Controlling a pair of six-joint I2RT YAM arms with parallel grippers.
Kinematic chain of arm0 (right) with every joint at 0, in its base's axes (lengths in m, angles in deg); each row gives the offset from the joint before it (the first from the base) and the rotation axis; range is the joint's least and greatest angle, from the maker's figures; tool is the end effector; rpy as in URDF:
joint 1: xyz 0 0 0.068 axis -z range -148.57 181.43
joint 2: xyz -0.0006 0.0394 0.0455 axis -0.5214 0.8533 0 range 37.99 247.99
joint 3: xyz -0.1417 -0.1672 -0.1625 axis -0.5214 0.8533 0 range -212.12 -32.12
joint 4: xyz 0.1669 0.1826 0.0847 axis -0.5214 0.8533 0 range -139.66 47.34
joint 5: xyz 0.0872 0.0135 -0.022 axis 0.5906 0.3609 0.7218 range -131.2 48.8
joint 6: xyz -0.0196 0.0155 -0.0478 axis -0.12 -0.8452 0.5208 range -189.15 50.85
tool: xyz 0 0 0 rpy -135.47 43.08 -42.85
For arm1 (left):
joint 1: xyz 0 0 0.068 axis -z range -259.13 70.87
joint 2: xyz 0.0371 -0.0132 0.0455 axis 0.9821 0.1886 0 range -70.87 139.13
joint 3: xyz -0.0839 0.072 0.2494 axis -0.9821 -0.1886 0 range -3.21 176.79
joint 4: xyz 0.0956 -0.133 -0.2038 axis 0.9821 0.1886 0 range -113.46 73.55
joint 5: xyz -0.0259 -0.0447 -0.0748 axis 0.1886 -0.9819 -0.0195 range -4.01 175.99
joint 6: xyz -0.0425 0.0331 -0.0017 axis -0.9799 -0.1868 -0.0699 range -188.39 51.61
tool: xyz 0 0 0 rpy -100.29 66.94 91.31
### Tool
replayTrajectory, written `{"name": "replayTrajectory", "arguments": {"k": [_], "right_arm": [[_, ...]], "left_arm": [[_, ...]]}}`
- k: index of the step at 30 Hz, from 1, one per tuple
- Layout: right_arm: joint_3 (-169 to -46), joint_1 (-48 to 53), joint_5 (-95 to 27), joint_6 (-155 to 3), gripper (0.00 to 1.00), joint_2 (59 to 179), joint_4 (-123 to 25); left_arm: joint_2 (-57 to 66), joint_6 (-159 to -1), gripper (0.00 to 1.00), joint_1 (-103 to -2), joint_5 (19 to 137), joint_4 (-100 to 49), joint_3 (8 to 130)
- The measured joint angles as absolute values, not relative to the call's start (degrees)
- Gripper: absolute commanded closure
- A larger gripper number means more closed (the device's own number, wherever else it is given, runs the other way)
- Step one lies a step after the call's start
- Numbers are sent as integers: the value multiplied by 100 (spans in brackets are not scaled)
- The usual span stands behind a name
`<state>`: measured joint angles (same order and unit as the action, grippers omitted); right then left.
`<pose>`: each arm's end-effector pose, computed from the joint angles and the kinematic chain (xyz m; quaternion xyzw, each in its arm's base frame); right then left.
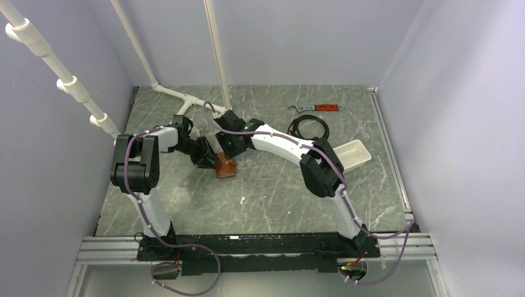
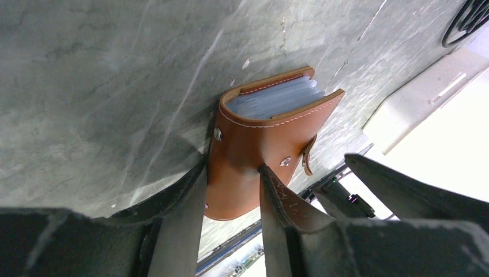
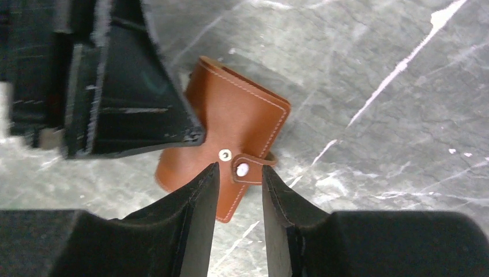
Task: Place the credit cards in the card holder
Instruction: Close the card holder at the center of the board.
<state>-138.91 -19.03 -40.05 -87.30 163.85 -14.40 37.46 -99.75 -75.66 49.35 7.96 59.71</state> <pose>0.3113 0.3781 0.2150 -0.2677 0.9135 0.1804 0.2476 0.3392 -0.0418 0.1319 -0.1923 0.9239 -0.3305 0.0104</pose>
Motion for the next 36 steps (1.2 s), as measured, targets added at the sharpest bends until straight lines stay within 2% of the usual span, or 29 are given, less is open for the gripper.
{"name": "replayTrajectory", "arguments": {"k": [7, 23, 29, 36], "right_arm": [[-14013, -1916, -4254, -8660, 68, 16665, -1160], [-14245, -2133, -4545, -8522, 68, 16741, -884], [-14245, -2133, -4622, -8514, 76, 16752, -867], [-14264, -2135, -4670, -8514, 71, 16851, -858]], "left_arm": [[3683, -10121, 62, -7516, 4967, 702, 5890], [3683, -10125, 61, -7512, 4965, 702, 5887], [3683, -10123, 60, -7512, 4965, 702, 5887], [3683, -10123, 60, -7512, 4967, 702, 5887]]}}
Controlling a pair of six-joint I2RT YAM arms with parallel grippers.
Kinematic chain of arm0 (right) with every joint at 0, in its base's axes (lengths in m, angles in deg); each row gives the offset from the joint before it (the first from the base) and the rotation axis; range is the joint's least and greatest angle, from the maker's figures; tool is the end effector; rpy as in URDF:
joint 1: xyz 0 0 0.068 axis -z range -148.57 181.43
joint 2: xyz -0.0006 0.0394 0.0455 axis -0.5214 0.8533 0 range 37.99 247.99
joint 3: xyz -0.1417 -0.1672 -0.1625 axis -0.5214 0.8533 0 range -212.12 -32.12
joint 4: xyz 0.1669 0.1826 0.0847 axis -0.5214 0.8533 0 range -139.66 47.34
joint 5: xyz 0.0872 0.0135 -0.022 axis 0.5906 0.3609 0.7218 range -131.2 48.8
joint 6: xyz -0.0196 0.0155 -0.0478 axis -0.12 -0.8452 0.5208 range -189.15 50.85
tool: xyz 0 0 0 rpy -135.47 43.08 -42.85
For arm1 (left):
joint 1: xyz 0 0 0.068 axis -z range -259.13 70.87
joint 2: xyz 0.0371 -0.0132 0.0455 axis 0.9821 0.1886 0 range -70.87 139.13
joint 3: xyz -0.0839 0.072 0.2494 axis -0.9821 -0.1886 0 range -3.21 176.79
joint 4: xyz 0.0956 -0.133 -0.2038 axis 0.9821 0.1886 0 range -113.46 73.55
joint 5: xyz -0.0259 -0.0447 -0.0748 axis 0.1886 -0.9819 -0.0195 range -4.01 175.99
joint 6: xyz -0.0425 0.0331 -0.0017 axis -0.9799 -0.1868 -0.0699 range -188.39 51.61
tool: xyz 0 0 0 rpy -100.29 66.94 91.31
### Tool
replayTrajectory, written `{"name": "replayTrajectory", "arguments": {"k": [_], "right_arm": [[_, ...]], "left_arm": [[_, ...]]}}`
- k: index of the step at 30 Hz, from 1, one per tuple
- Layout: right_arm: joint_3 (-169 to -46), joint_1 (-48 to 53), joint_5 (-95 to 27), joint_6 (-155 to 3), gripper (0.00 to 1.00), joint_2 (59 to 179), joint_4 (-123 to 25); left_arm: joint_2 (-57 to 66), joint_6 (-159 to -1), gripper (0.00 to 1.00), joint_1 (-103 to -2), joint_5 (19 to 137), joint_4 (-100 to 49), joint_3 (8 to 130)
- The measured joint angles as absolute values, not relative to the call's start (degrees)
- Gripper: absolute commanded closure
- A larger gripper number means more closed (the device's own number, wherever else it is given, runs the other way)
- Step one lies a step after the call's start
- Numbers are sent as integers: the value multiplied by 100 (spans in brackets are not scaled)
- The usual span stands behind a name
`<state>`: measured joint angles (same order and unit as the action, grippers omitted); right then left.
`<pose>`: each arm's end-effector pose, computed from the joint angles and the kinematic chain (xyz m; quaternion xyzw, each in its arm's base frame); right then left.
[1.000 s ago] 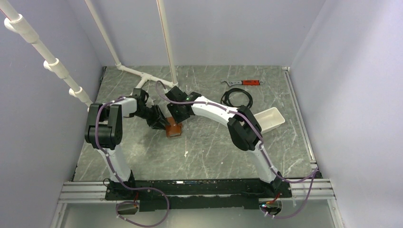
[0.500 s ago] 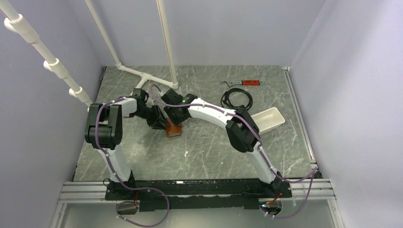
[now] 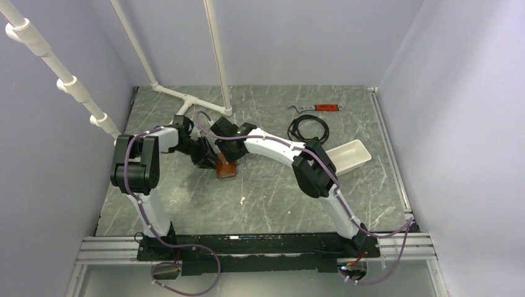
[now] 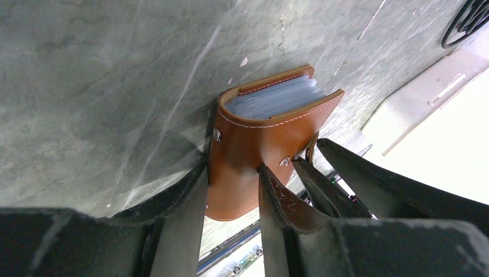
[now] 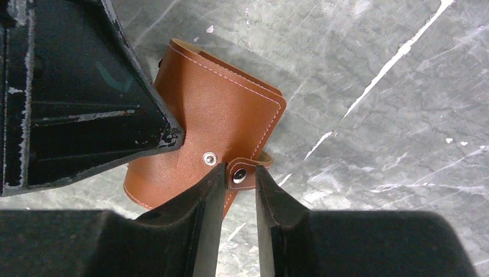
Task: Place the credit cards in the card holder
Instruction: Close the card holder at the center of the board.
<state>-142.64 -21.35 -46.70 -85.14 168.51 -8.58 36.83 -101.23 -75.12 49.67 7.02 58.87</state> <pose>0.3024 0.3923 0.1909 -0.2938 0.9216 0.1025 0.2321 0.3368 -0.0447 0.1322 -0.1983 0.9229 -0.3299 0.0113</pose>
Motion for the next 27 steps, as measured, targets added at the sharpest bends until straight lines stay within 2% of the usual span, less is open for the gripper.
{"name": "replayTrajectory", "arguments": {"k": [4, 8, 15, 22, 27], "right_arm": [[-14269, -2139, -4674, -8514, 81, 16861, -854], [-14269, -2150, -4676, -8511, 100, 16861, -854], [-14009, -2130, -4700, -8619, 100, 16663, -1103], [-12002, -1542, -3452, -9462, 100, 15635, -2696], [-10970, -928, -2388, -10376, 100, 15340, -4086]], "left_arm": [[3683, -10123, 60, -7507, 4970, 702, 5887], [3683, -10123, 60, -7507, 4972, 702, 5887], [3676, -10123, 61, -7501, 4974, 696, 5883], [3582, -10195, 61, -7389, 4987, 593, 5767], [3423, -10425, 61, -7302, 4987, 355, 5518]]}}
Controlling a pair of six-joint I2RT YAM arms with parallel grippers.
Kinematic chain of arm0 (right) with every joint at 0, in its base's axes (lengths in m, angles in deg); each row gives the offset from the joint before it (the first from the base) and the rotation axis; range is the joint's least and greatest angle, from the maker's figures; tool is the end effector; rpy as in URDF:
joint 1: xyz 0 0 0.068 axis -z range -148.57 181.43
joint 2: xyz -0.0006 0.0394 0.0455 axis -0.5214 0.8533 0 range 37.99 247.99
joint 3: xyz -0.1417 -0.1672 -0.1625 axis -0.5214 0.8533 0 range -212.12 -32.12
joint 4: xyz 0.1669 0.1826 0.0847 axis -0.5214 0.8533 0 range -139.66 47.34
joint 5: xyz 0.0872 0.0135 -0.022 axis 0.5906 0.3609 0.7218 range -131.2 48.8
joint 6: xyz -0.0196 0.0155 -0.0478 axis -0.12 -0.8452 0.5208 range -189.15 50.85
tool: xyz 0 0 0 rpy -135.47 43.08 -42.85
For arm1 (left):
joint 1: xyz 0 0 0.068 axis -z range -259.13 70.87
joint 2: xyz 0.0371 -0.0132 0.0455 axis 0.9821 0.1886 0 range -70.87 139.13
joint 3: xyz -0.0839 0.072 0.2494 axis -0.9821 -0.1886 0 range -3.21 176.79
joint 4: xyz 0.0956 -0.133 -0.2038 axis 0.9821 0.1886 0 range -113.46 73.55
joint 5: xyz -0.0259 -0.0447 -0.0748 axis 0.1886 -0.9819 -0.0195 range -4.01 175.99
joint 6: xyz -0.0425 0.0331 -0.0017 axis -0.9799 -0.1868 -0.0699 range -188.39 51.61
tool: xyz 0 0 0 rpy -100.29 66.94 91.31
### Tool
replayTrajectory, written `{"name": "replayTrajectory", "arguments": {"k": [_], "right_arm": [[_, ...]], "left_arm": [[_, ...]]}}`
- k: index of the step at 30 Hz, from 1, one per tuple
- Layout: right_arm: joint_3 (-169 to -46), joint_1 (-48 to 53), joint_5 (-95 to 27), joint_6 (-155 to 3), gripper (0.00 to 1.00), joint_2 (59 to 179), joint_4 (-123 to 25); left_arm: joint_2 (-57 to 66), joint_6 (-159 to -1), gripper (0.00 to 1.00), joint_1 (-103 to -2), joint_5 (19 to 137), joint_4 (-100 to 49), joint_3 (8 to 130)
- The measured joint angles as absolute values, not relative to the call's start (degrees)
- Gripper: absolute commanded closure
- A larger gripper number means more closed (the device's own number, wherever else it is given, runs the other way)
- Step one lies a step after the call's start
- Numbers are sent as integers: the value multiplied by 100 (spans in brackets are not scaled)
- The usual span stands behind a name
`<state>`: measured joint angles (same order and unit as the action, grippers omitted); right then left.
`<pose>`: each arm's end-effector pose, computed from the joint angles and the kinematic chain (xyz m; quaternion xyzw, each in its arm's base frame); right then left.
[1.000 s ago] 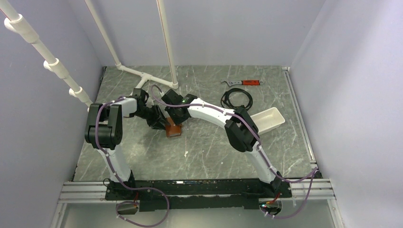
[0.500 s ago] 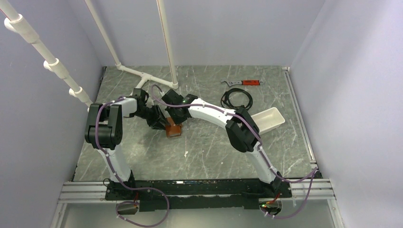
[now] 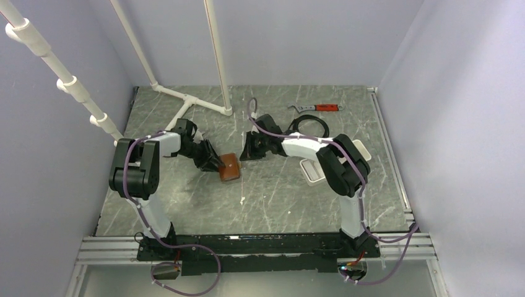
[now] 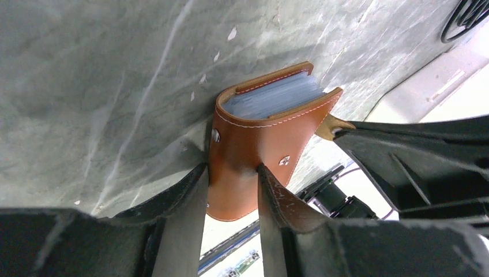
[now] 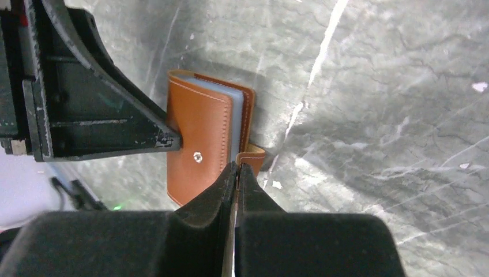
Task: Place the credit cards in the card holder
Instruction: Close the card holder at the center of the board.
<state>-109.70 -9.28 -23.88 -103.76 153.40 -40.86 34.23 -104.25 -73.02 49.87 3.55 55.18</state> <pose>0.3250 0.2936 0.1705 -0.1043 0.9144 0.3339 0.2037 0.3251 -0.0558 0.1325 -0.1992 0.9209 -0.3347 0.0158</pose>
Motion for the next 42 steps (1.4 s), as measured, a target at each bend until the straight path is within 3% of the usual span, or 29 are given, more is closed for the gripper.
{"name": "replayTrajectory", "arguments": {"k": [10, 17, 42], "right_arm": [[-9821, -565, -897, -11934, 100, 15349, -6342], [-9504, -474, -377, -12321, 100, 15460, -7159], [-10605, -791, -696, -10833, 100, 15718, -5339]], "left_arm": [[3043, -10967, 62, -7123, 5199, -6, 5068], [3025, -10989, 62, -7116, 5243, -8, 5059], [3019, -11004, 64, -7116, 5243, -1, 5057]]}}
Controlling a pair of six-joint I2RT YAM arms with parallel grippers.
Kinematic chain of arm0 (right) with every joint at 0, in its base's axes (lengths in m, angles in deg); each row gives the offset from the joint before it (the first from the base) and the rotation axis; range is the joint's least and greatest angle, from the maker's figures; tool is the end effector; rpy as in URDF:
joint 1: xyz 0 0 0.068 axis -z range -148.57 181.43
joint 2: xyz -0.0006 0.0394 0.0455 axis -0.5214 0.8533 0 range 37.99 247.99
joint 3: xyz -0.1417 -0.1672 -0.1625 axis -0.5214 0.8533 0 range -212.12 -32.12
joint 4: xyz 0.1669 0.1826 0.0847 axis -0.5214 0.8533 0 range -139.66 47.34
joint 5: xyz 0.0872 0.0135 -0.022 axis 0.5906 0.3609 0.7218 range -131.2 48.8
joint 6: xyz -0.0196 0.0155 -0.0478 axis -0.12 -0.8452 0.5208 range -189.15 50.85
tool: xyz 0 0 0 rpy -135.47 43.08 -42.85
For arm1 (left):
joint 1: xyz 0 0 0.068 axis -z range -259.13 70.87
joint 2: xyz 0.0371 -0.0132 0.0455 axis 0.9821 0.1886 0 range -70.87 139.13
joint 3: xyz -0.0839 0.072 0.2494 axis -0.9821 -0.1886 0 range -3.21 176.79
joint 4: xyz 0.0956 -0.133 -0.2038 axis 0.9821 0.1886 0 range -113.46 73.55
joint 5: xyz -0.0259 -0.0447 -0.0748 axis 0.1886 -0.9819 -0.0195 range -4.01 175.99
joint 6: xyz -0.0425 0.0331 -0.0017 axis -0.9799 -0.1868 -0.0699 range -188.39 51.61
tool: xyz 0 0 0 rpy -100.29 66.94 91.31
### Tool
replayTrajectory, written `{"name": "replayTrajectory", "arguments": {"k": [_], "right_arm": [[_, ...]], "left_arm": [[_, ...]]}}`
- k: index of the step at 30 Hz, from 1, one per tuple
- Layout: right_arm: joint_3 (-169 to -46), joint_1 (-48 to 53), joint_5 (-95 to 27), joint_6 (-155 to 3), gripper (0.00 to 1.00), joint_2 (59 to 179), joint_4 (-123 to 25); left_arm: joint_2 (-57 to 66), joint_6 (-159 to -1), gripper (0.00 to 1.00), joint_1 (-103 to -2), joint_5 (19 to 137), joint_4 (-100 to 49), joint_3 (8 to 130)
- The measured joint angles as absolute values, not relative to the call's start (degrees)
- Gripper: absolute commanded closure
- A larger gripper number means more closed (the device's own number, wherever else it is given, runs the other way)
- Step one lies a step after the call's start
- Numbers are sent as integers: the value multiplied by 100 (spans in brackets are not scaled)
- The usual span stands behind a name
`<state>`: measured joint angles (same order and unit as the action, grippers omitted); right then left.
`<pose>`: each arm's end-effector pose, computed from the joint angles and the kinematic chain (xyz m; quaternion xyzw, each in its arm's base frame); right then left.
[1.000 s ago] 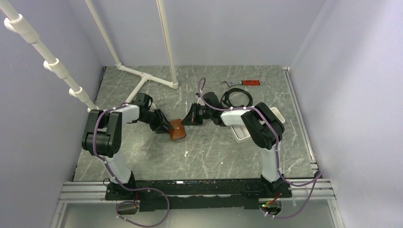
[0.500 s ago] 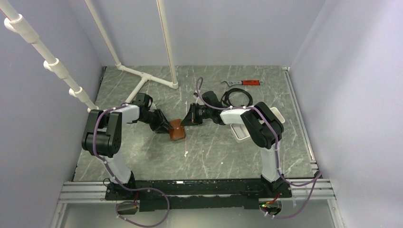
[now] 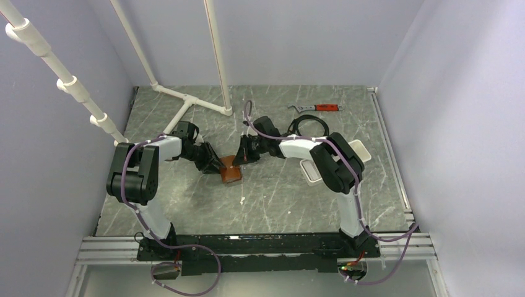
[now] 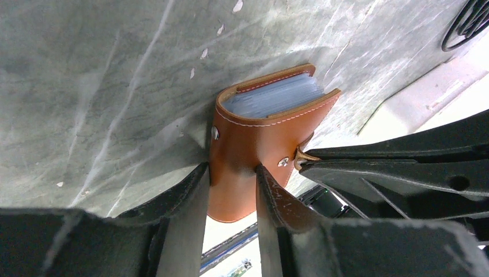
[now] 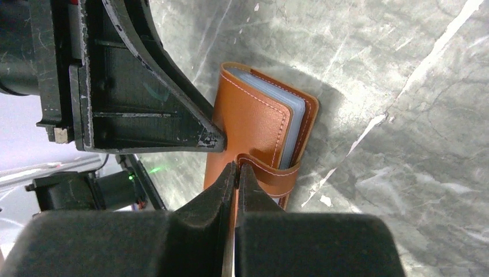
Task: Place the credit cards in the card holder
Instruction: Close the card holder at the center of the board.
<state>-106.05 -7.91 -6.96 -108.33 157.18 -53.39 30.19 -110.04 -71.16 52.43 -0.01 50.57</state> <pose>0.3287 0.2952 0.1435 -0.1219 0.8713 0.4560 0.1339 0.3093 -0.0631 0.1354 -0.2272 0.9174 -0.3256 0.0260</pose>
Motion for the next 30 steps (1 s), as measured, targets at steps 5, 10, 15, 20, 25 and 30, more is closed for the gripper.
{"name": "replayTrajectory", "arguments": {"k": [5, 10, 15, 20, 25, 30], "right_arm": [[-10905, -904, -993, -10505, 100, 15725, -4786], [-11204, -1077, -1439, -10092, 100, 15725, -4246], [-11379, -1204, -1791, -9792, 100, 15725, -3933], [-11582, -1365, -2189, -9521, 100, 15725, -3608], [-11810, -1599, -2738, -9196, 100, 15738, -3267], [-11904, -1768, -3114, -8874, 100, 15745, -3131]], "left_arm": [[3019, -11002, 64, -7116, 5245, 14, 5066], [3019, -11000, 64, -7116, 5262, 47, 5081], [3019, -10998, 63, -7116, 5276, 53, 5081], [3019, -11000, 63, -7116, 5282, 55, 5085], [3019, -10998, 63, -7116, 5289, 82, 5092], [3019, -10998, 63, -7116, 5291, 84, 5094]]}}
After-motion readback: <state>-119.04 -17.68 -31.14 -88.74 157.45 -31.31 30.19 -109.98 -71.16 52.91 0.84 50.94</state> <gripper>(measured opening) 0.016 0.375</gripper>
